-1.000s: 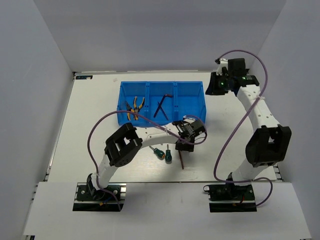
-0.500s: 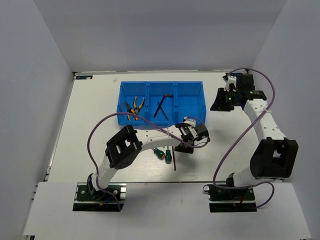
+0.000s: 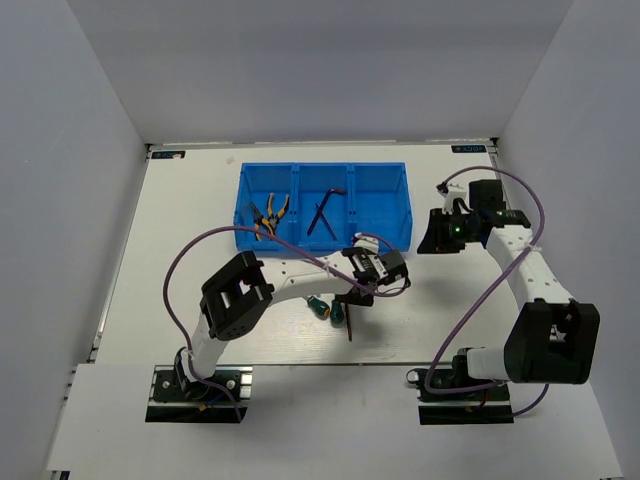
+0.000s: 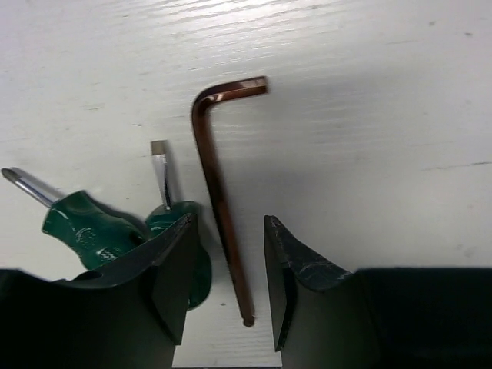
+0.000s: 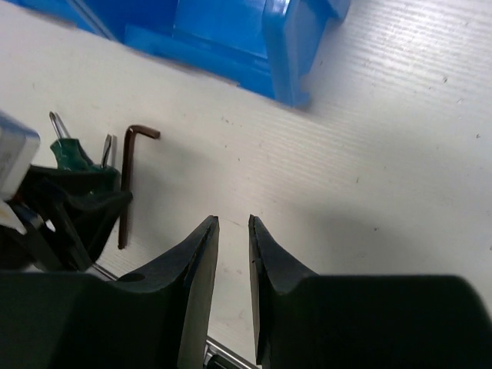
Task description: Sort the tools into containers
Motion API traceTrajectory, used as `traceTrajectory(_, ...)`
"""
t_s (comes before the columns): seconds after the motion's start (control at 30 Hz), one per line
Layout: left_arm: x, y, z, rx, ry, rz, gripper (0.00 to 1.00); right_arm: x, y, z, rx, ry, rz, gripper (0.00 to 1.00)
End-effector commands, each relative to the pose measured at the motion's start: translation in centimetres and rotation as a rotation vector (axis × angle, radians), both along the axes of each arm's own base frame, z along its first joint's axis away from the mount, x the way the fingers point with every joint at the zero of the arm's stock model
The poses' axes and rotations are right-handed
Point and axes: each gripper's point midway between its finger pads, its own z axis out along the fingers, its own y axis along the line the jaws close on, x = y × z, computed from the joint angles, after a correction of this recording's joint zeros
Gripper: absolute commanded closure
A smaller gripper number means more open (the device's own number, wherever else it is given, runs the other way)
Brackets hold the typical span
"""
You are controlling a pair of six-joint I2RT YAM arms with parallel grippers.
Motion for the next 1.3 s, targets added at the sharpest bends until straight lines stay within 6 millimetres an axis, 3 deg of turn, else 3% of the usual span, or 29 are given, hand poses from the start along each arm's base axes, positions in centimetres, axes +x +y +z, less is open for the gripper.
traceTrajectory(0.0,0.8,0.8,2.4,-0.030,-0.053,0.056,0.49,-1.1,0.2,0.1,0.005,-0.034,0.052,0.72)
traceTrajectory(0.23,0.6,1.8,0.1,0.006,-0.025,0.061,0.49,-2.3,0.1,-0.9,0.001,-0.019,0.053,0.72)
traceTrajectory(0.67,0.3,1.2,-3.3,-0.023,0.060,0.043,0.52,-2.9,0.1,-1.0,0.005,-0.017,0.041,0.72)
traceTrajectory(0.83,-0.3,1.6,-5.4,0.010,0.097,0.032,0.62,-2.9,0.1,-1.0,0.001,-0.016,0.036,0.72)
traceTrajectory(1.07,-1.9,2.6,-8.0,0.053,0.156,0.019,0.84,-2.8,0.0,-0.9,0.006,-0.013,0.028,0.72)
traceTrajectory(1.17,-1.7,2.3,-7.6,0.043,0.147,-0.001,0.95,-2.8,0.0,-0.8,0.004,-0.016,0.029,0.72)
traceTrajectory(1.2,-1.5,1.9,-6.9,0.028,0.137,-0.015,1.00,-2.9,0.0,-0.9,0.003,-0.012,0.030,0.72)
traceTrajectory(1.27,-1.0,0.9,-5.0,-0.018,0.112,-0.030,1.00,-2.9,0.0,-0.9,0.003,-0.014,0.032,0.72)
